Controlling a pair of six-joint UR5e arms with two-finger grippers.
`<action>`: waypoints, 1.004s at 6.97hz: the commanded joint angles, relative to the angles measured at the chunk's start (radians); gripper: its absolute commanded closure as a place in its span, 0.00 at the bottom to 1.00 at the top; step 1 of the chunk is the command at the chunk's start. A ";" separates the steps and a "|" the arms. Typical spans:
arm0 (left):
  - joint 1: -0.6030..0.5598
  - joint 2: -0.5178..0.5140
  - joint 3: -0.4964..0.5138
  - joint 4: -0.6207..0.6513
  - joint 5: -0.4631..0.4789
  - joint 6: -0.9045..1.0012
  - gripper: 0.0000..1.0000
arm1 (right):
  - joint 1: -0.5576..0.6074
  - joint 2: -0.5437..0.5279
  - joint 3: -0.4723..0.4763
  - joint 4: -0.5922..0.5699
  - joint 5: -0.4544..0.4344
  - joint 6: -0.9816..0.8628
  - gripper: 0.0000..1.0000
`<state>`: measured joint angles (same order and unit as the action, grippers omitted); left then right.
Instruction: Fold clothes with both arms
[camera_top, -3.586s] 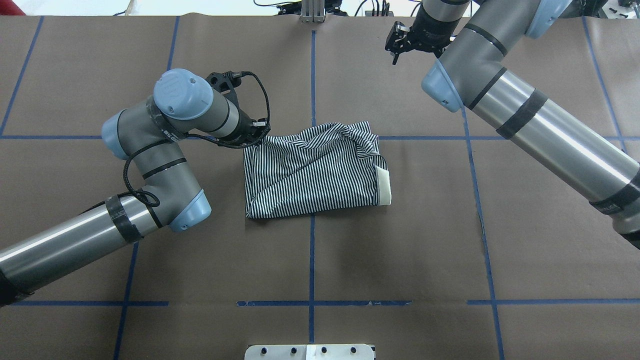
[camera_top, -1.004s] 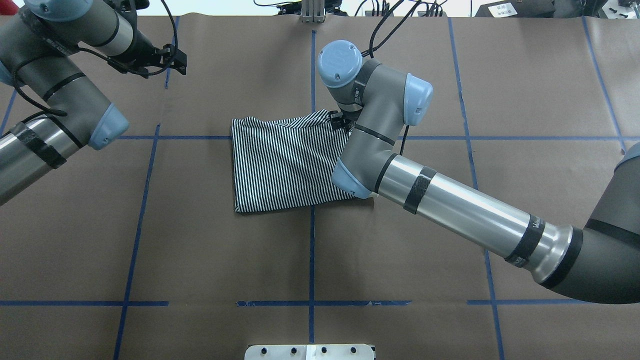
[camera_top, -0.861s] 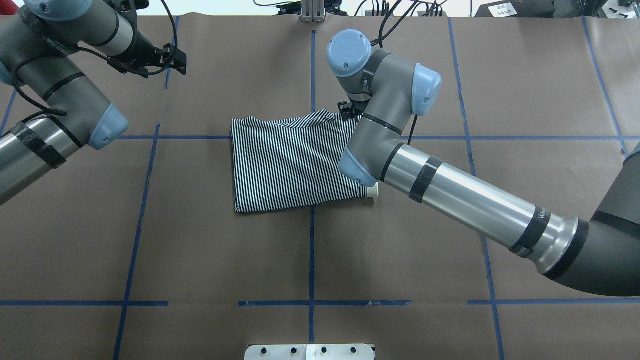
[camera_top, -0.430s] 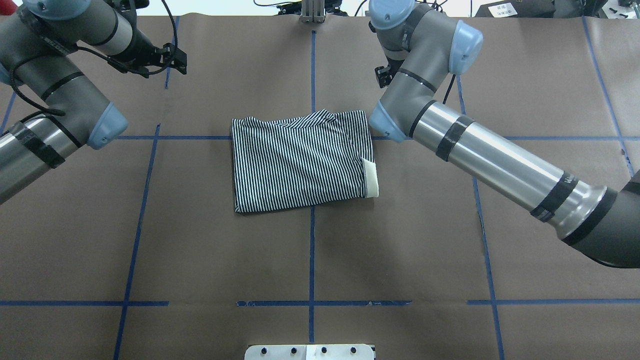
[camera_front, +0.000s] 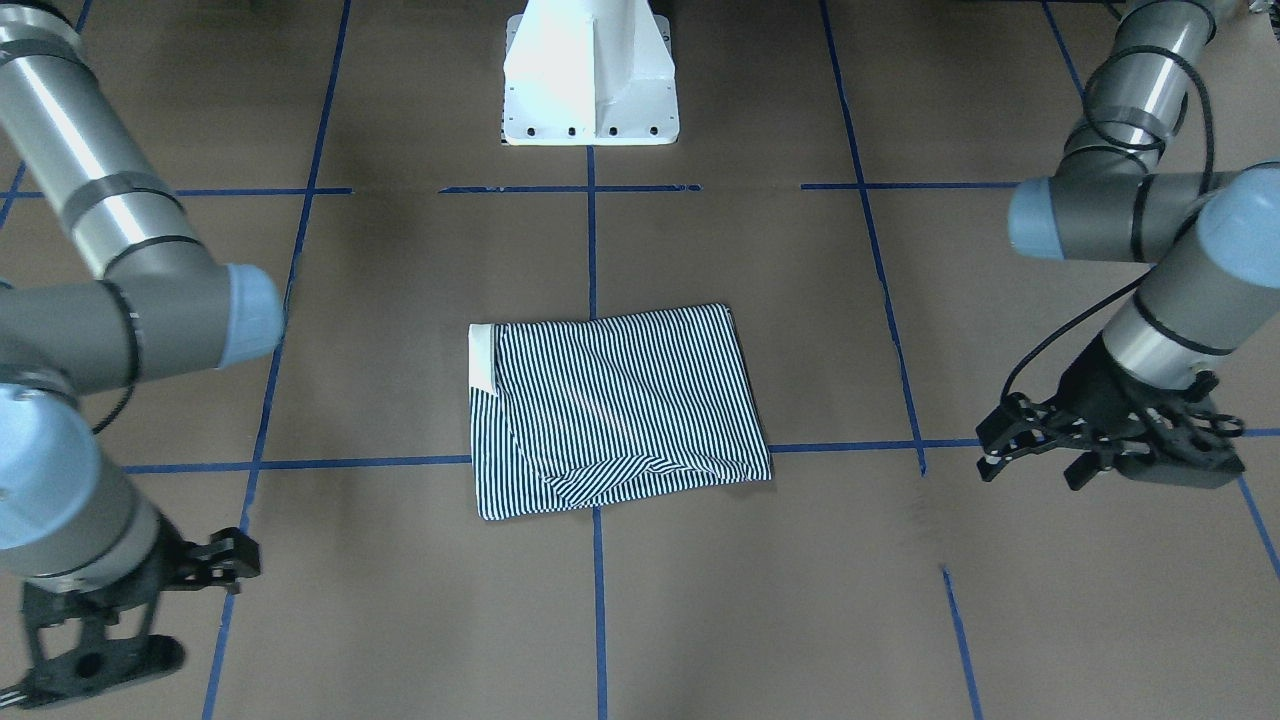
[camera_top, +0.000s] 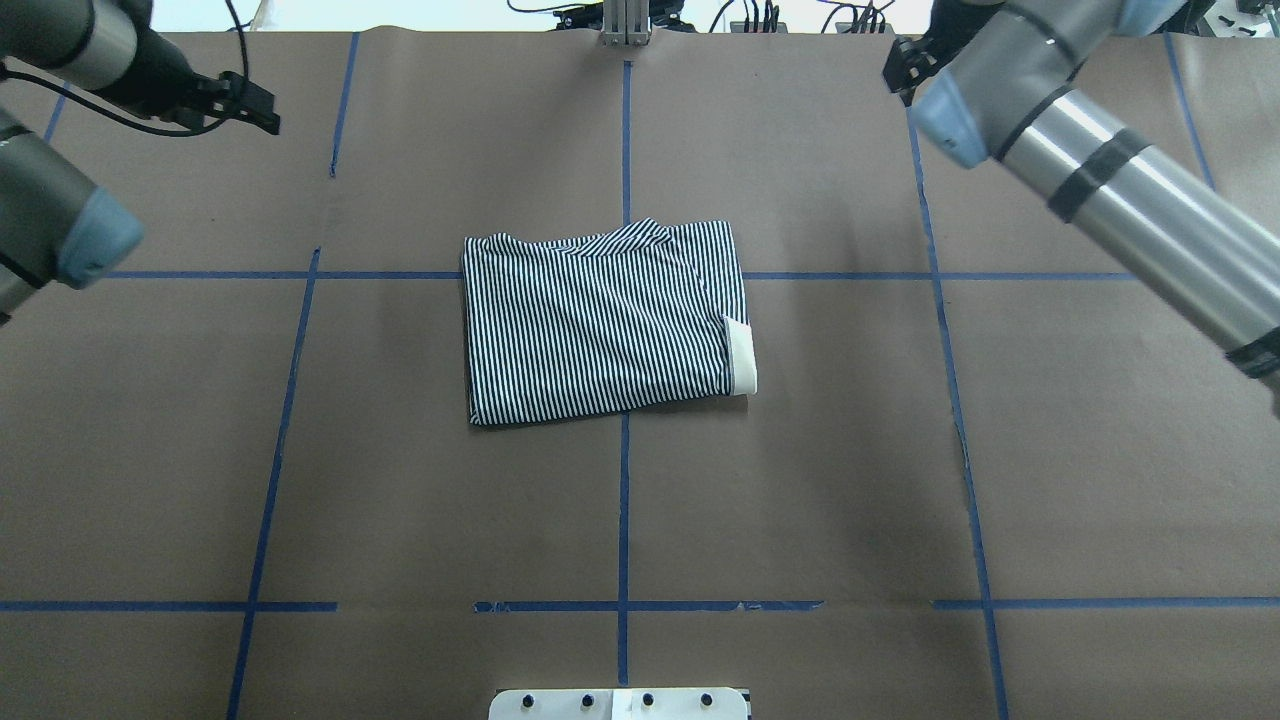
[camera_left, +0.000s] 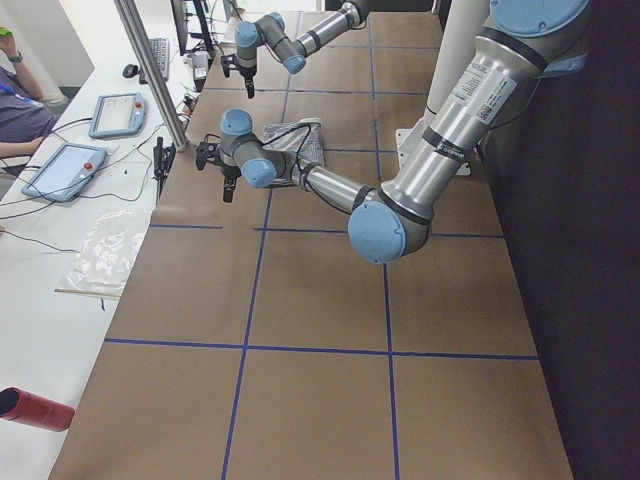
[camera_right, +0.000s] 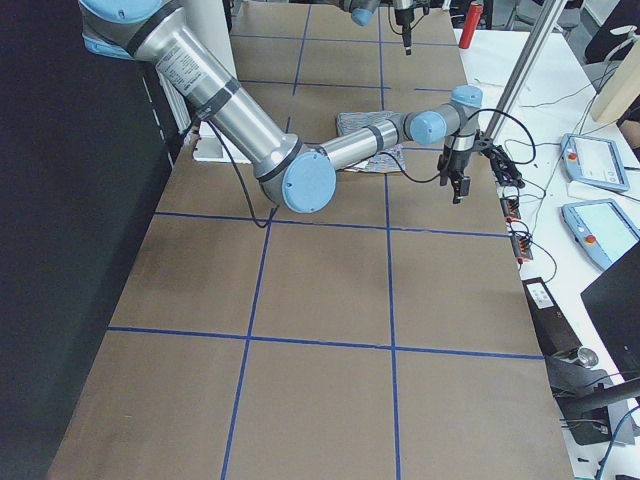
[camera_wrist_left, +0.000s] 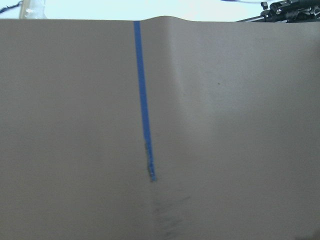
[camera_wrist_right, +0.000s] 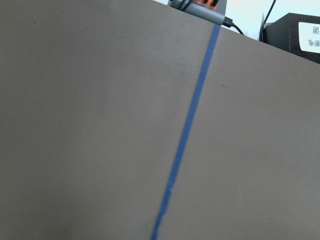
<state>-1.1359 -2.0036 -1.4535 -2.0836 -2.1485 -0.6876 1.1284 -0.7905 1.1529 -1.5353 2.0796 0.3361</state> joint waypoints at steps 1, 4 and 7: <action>-0.185 0.136 -0.024 0.035 -0.021 0.414 0.00 | 0.257 -0.198 0.096 -0.003 0.224 -0.208 0.00; -0.374 0.183 -0.018 0.293 -0.019 0.943 0.00 | 0.452 -0.444 0.296 -0.265 0.240 -0.614 0.00; -0.482 0.261 -0.013 0.384 -0.092 1.086 0.00 | 0.548 -0.630 0.396 -0.302 0.266 -0.681 0.00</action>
<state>-1.5924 -1.7712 -1.4682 -1.7128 -2.1910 0.3736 1.6589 -1.3694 1.5008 -1.8302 2.3411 -0.3384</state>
